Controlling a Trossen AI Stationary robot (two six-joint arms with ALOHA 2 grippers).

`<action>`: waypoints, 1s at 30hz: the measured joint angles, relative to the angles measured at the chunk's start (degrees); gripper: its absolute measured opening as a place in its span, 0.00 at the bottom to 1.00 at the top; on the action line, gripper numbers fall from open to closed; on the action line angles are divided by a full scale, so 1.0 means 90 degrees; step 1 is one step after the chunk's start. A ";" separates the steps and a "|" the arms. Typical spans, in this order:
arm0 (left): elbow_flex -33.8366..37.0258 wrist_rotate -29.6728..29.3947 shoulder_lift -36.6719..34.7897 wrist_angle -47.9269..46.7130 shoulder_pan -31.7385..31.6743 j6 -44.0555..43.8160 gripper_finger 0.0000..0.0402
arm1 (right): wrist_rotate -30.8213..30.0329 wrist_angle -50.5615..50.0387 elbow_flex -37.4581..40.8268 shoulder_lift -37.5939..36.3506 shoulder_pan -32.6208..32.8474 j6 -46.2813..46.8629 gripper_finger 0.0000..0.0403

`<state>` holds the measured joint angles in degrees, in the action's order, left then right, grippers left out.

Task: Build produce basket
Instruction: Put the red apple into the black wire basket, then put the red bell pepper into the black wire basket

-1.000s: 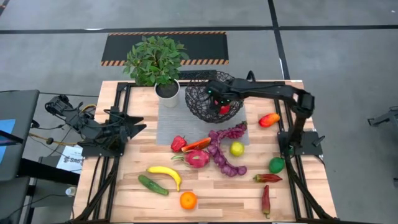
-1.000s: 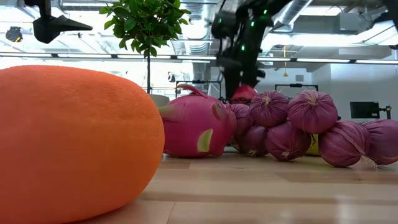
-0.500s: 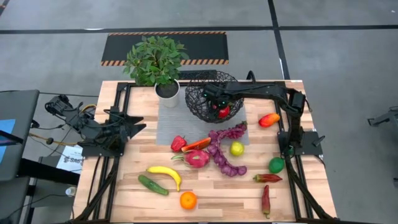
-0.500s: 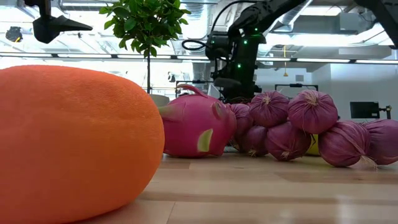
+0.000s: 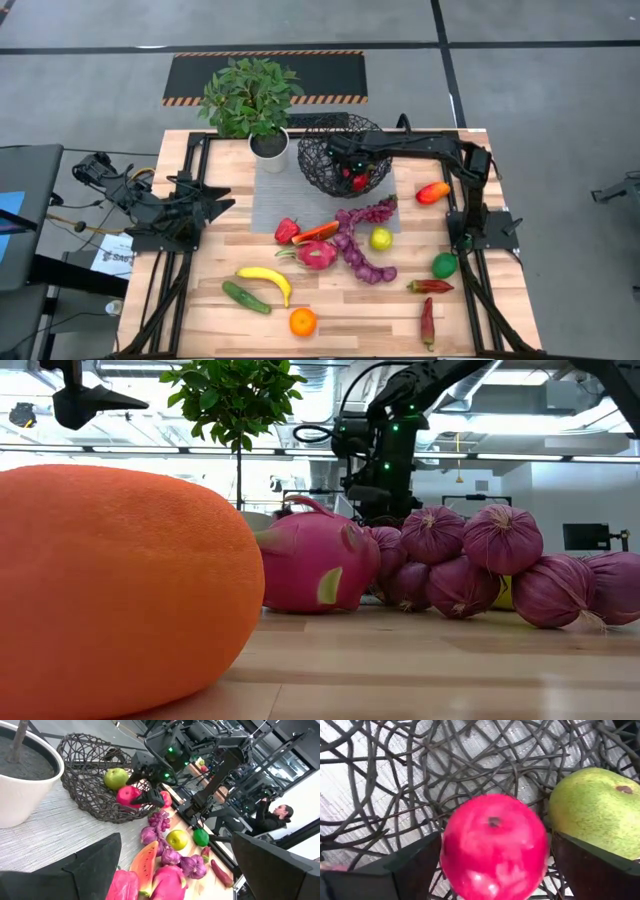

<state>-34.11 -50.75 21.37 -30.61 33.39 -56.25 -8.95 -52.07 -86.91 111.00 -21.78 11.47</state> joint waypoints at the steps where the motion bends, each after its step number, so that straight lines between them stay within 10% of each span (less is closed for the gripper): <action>1: 0.0000 0.0020 0.0000 0.0005 0.0000 0.0000 0.91 | -0.0001 -0.0002 0.0000 0.0000 -0.0015 -0.0001 0.97; 15: 0.0000 0.0276 0.0002 0.0009 0.0000 -0.0010 0.91 | 0.0017 -0.0132 -0.1340 -0.0881 0.0405 -0.0433 0.96; 30: 0.0000 0.0299 0.0001 -0.0034 0.0000 -0.0012 0.91 | 0.0029 0.2257 -0.1892 -0.0492 0.2148 -0.1108 0.96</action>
<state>-34.11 -48.06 21.37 -30.92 33.39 -56.36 -8.69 -31.76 -103.94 106.57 -2.45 1.50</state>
